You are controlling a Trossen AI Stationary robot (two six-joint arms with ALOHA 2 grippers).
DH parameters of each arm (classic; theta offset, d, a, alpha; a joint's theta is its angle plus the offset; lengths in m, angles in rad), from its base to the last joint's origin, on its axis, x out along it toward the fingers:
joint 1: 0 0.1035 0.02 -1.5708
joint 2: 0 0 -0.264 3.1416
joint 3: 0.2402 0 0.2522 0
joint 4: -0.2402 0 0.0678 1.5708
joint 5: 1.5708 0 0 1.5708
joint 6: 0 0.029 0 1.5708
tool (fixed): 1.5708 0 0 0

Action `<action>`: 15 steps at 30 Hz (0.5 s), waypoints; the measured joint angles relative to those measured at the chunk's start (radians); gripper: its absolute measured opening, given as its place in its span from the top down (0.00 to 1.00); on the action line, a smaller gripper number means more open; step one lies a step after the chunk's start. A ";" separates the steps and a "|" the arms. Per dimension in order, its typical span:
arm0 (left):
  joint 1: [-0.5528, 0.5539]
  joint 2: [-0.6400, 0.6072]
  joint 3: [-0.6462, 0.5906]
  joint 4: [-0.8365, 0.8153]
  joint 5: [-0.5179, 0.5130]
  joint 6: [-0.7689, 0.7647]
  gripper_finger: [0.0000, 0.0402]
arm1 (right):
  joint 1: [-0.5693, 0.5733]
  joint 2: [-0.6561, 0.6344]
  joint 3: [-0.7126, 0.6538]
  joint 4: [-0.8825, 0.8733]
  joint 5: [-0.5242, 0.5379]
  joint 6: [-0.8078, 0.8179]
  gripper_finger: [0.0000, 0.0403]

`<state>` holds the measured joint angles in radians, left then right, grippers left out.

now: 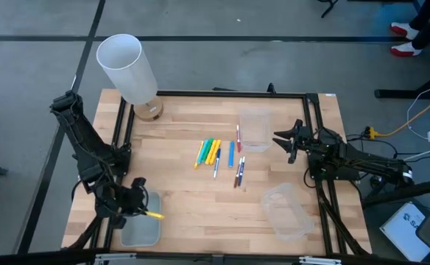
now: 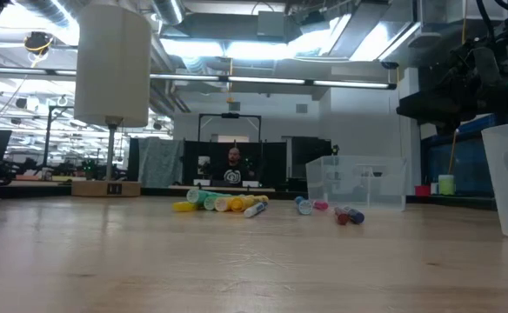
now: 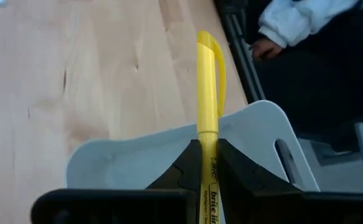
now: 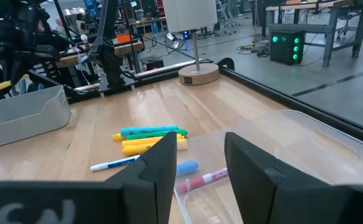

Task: Pick & Place Markers
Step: Put the left yellow pen into the gray bin

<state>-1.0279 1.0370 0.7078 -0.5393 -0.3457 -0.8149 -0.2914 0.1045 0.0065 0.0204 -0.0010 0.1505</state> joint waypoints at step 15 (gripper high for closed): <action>0.000 0.000 0.000 -0.016 0.049 -0.542 0.94 | 0.000 0.000 0.000 0.000 0.000 0.000 0.66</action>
<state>-1.0279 1.0374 0.7078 -0.5552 -0.2967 -1.3570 -0.2915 0.1043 0.0063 0.0204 -0.0008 0.1508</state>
